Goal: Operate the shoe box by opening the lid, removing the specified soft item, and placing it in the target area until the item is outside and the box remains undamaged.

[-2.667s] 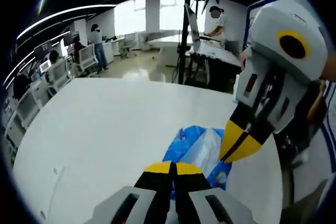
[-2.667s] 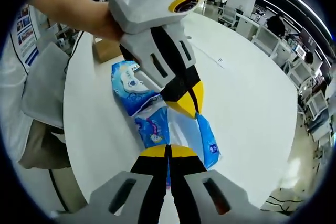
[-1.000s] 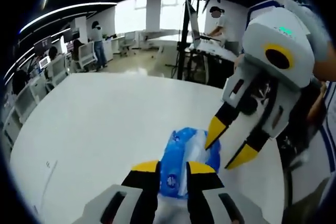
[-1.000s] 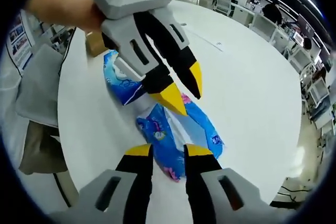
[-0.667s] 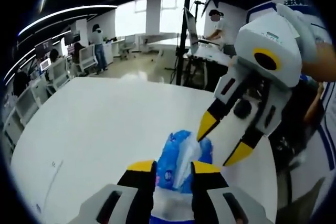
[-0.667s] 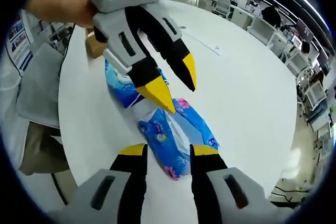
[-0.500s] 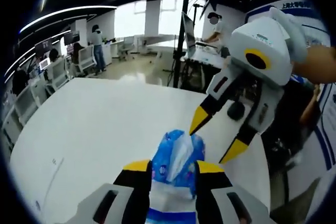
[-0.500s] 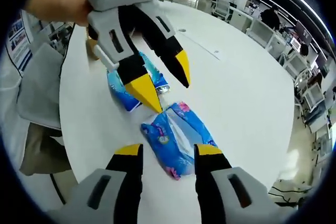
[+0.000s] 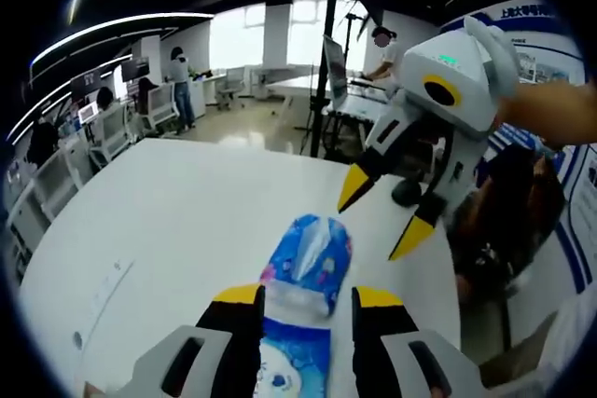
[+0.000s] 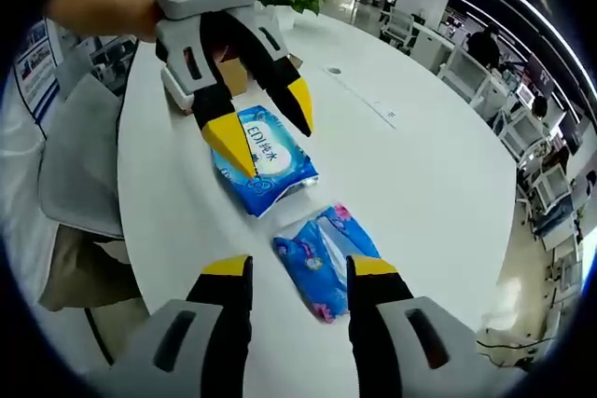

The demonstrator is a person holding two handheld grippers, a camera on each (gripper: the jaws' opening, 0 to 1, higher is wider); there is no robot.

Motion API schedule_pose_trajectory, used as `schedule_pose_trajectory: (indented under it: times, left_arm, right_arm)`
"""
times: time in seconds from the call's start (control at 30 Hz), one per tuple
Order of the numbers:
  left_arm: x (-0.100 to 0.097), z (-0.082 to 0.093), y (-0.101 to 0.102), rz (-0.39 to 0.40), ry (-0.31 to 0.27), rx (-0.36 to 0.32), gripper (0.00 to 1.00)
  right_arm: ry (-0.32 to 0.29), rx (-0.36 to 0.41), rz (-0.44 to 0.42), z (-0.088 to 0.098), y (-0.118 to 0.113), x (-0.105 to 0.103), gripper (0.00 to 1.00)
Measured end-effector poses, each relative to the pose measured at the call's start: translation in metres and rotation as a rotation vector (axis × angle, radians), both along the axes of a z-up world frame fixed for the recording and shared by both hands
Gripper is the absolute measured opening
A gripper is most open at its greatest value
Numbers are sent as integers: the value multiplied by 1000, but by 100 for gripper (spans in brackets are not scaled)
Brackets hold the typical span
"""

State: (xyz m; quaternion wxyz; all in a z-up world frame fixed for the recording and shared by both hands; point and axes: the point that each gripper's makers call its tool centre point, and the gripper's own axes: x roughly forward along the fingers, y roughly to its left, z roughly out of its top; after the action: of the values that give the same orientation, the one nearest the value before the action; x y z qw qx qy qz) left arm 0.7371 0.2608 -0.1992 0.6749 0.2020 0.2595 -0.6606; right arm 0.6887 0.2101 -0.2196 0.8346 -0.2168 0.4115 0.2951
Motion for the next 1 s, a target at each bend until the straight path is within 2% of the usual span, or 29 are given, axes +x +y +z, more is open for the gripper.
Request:
schedule_pose_trajectory:
  times: [0.17, 0.4, 0.67, 1.0]
  left_arm:
    - [-1, 12, 31, 23, -4, -11, 37]
    - [3, 22, 85, 81, 14, -16, 37]
    - [-3, 35, 130, 108, 7, -20, 37]
    - [-11, 50, 190, 123, -1, -23, 39]
  right_arm:
    - [-17, -11, 14, 10, 15, 0, 37]
    - [-33, -20, 44, 24, 51, -6, 36]
    - [-41, -30, 69, 35, 86, -13, 37]
    - [-53, -35, 90, 52, 115, -15, 39]
